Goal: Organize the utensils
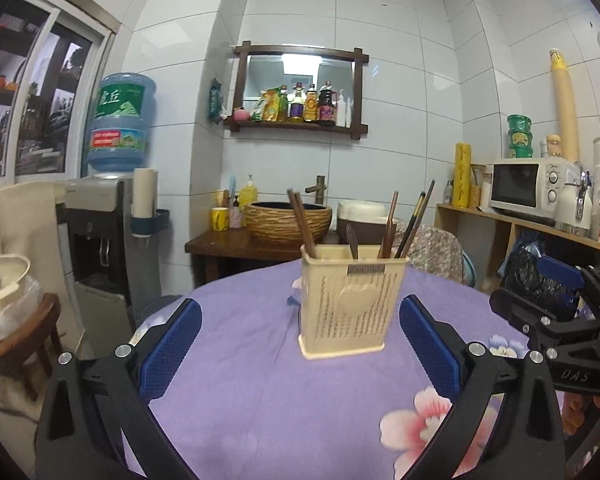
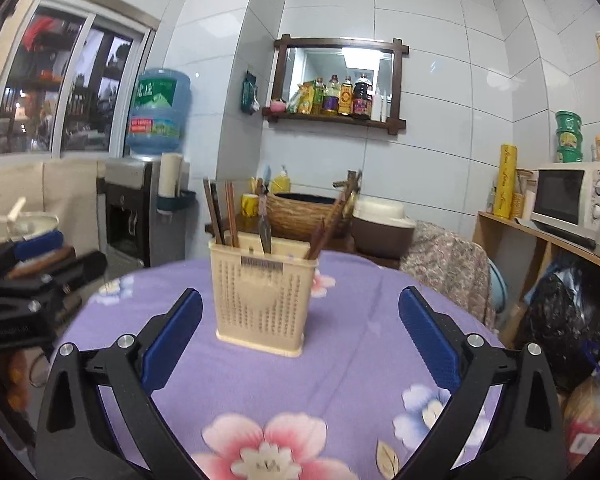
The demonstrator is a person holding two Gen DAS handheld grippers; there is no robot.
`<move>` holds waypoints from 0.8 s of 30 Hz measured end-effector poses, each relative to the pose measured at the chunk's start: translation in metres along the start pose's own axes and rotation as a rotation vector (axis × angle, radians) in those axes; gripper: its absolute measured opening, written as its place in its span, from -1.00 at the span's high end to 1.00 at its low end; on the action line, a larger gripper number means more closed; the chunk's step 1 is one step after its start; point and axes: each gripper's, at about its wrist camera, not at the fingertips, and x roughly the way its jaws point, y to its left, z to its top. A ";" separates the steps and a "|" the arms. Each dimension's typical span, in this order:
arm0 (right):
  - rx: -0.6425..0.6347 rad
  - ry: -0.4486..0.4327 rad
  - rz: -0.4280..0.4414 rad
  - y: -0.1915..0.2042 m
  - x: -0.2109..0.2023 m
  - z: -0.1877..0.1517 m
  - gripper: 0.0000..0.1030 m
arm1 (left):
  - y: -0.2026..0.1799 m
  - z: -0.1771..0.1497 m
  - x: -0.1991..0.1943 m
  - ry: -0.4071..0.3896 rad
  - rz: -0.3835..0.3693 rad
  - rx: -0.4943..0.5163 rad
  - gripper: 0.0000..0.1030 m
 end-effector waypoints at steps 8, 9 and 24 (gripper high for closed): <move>0.122 0.072 -0.036 -0.001 -0.045 -0.067 -0.88 | -0.004 -0.046 -0.051 0.004 0.079 -0.032 -0.90; 0.123 0.065 -0.058 0.002 -0.056 -0.073 -0.88 | -0.004 -0.048 -0.057 0.002 0.086 -0.041 -0.90; 0.079 0.037 -0.081 0.025 -0.113 -0.086 -0.88 | -0.010 -0.071 -0.102 0.007 0.125 -0.038 -0.90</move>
